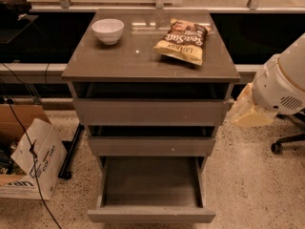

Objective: Close bottom drawer

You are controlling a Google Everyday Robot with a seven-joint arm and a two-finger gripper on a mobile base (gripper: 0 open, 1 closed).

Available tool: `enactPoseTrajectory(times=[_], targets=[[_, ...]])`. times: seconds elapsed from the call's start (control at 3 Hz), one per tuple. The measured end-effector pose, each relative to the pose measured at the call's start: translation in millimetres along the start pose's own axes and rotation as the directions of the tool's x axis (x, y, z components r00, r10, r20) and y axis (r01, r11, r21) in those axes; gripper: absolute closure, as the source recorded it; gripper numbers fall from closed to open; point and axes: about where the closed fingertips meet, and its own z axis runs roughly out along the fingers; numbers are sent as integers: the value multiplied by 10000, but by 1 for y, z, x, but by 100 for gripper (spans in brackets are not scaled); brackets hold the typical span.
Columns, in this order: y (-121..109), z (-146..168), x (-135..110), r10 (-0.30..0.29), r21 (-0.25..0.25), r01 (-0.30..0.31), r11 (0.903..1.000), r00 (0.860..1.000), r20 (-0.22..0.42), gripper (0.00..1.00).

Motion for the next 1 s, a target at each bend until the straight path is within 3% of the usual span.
enactPoseTrajectory(times=[0.33, 1.0], targets=[[3, -1, 1, -19, -75, 18, 10000, 10000, -43, 100], [18, 59, 15, -20, -372, 31, 9993, 9996, 294, 100]])
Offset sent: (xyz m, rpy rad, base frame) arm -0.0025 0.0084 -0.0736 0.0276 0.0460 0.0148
